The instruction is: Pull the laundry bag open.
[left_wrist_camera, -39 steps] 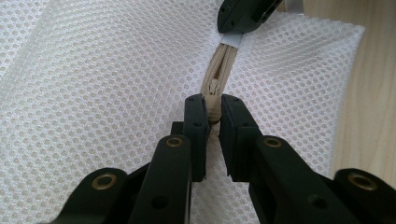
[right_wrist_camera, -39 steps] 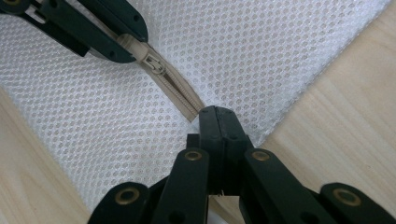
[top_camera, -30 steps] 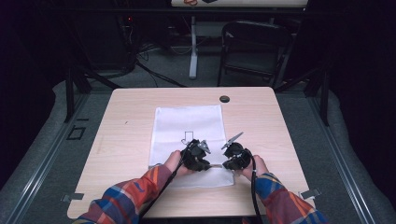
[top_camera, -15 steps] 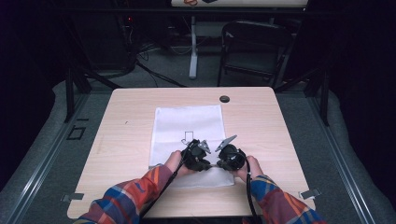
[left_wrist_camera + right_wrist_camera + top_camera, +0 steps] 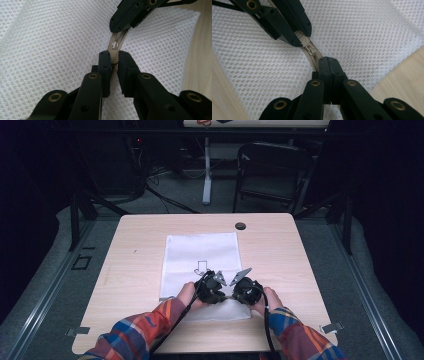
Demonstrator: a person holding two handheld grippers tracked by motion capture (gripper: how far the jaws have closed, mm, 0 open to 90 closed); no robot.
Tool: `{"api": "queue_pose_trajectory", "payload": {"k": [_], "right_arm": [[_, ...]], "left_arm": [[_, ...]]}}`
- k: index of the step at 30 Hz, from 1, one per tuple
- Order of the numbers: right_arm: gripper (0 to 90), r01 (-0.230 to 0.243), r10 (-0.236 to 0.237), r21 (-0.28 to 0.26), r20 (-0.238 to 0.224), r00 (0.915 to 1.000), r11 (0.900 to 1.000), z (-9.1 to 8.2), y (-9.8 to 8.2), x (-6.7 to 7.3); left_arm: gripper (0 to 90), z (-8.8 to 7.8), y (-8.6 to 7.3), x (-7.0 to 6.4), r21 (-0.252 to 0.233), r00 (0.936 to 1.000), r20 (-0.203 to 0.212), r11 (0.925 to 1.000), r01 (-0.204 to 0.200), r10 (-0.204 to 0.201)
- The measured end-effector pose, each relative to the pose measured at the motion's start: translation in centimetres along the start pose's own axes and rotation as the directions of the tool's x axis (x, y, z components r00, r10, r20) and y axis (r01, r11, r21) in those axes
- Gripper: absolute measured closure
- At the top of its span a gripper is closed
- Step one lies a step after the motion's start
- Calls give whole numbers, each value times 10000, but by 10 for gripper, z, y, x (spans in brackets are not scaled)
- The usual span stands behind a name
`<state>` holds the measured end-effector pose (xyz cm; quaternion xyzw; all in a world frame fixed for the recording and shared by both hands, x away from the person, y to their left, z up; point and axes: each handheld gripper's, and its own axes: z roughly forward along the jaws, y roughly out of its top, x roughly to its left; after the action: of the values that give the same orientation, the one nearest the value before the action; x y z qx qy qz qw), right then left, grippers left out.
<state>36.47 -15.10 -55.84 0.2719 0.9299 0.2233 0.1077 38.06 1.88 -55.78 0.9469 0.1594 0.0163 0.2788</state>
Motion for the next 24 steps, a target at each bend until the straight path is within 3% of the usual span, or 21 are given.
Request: {"api": "queue_pose_trajectory", "payload": {"k": [4,14,19,22,24], "right_arm": [[900,-124,124,-209,-2,9999,9997,2,0,2],[900,-137,137,-143,5,9999,9998,1,-1,1],[900,-220,221,-195,24,9998,9996,1,-1,2],[900,-198,200,-96,217,9996,9998,0,-3,-1],[900,-372,371,-173,-14,9993,9992,-1,-5,-5]], "left_arm": [[811,-1,0,0,123,10000,-14,9999,-66,67],[813,-2,-1,0,98,10000,-13,9999,-59,59],[814,-5,-2,-1,91,9994,-323,9999,-76,79],[814,-11,-8,7,68,9994,-129,9995,315,-314],[813,-13,-12,8,154,9994,-91,9994,321,-320]]}}
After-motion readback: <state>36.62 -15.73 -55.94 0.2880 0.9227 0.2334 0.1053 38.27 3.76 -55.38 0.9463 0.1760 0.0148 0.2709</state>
